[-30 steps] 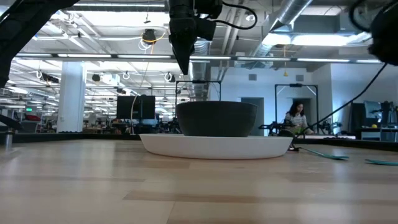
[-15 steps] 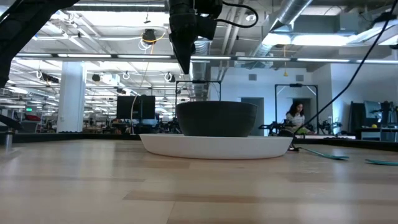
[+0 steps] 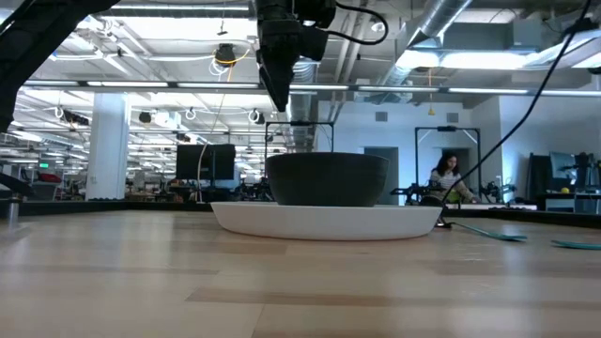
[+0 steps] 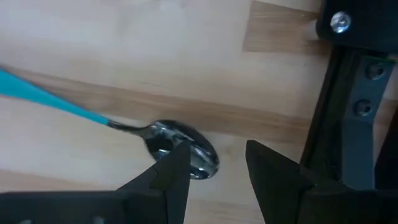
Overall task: Set table place
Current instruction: Put the blue spoon into the black bowl
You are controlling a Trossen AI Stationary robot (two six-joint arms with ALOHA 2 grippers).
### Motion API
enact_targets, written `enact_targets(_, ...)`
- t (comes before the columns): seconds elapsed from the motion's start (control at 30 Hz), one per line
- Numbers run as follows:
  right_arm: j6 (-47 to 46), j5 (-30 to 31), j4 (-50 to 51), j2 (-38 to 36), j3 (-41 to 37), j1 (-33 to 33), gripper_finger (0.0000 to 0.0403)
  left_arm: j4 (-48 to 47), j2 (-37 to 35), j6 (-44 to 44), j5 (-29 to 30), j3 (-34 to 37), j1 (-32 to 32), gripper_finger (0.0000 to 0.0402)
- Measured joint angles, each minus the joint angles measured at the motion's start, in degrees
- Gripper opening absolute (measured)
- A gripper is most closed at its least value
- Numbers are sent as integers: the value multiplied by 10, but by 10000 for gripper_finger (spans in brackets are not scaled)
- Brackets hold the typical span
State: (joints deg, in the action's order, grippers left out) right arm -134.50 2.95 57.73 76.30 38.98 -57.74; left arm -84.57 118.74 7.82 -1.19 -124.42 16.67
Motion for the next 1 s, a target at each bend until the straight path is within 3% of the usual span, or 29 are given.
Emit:
enact_targets(0.67,5,18,-79,74,0,-4,173,0,0,-10,0,0,-17,194)
enact_targets(1.0,12,25,-77,73,2,-5,71,0,0,-10,3,0,-17,194)
